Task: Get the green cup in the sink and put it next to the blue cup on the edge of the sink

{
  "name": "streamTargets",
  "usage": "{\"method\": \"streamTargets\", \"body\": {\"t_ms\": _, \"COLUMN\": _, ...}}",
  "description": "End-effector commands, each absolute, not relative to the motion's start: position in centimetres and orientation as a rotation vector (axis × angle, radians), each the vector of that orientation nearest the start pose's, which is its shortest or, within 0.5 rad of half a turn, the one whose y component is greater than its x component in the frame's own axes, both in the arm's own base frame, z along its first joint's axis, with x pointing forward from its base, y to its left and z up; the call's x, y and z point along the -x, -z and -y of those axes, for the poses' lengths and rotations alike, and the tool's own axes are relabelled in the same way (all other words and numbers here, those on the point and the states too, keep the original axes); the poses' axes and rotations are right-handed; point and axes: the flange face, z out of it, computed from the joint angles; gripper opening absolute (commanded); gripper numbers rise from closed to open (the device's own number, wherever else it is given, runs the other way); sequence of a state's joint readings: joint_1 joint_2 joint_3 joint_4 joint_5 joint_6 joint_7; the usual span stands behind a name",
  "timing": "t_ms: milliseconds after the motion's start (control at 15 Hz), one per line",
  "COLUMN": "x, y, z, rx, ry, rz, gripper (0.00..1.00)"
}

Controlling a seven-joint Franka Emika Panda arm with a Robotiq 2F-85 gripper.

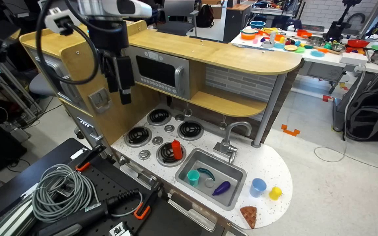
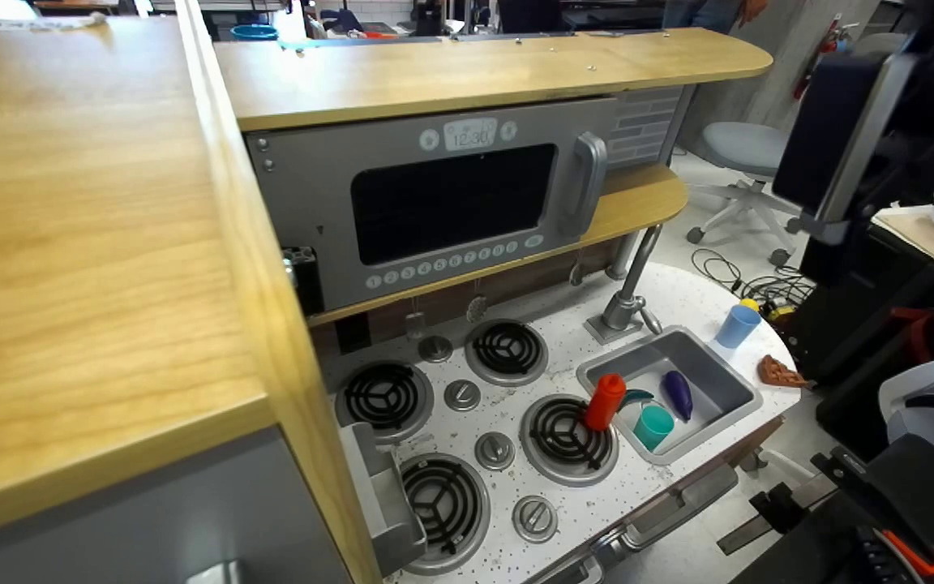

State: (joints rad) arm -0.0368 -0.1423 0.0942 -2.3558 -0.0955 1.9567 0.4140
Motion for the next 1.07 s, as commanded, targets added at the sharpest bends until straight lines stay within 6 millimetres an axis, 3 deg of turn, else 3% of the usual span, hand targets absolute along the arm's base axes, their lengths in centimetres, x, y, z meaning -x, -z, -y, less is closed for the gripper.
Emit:
{"method": "streamTargets", "body": {"t_ms": 0, "x": -47.1, "y": -31.7, "z": 1.1, "rx": 3.210, "ry": -0.457, "rz": -0.524, "gripper": 1.00}}
{"method": "streamTargets", "body": {"t_ms": 667, "x": -49.7, "y": -19.0, "z": 8.8, "rx": 3.240, "ry": -0.646, "rz": -0.417, "gripper": 1.00}}
{"method": "streamTargets", "body": {"t_ms": 1000, "x": -50.9, "y": -13.2, "z": 12.0, "rx": 3.161, "ry": -0.693, "rz": -0.470, "gripper": 1.00}}
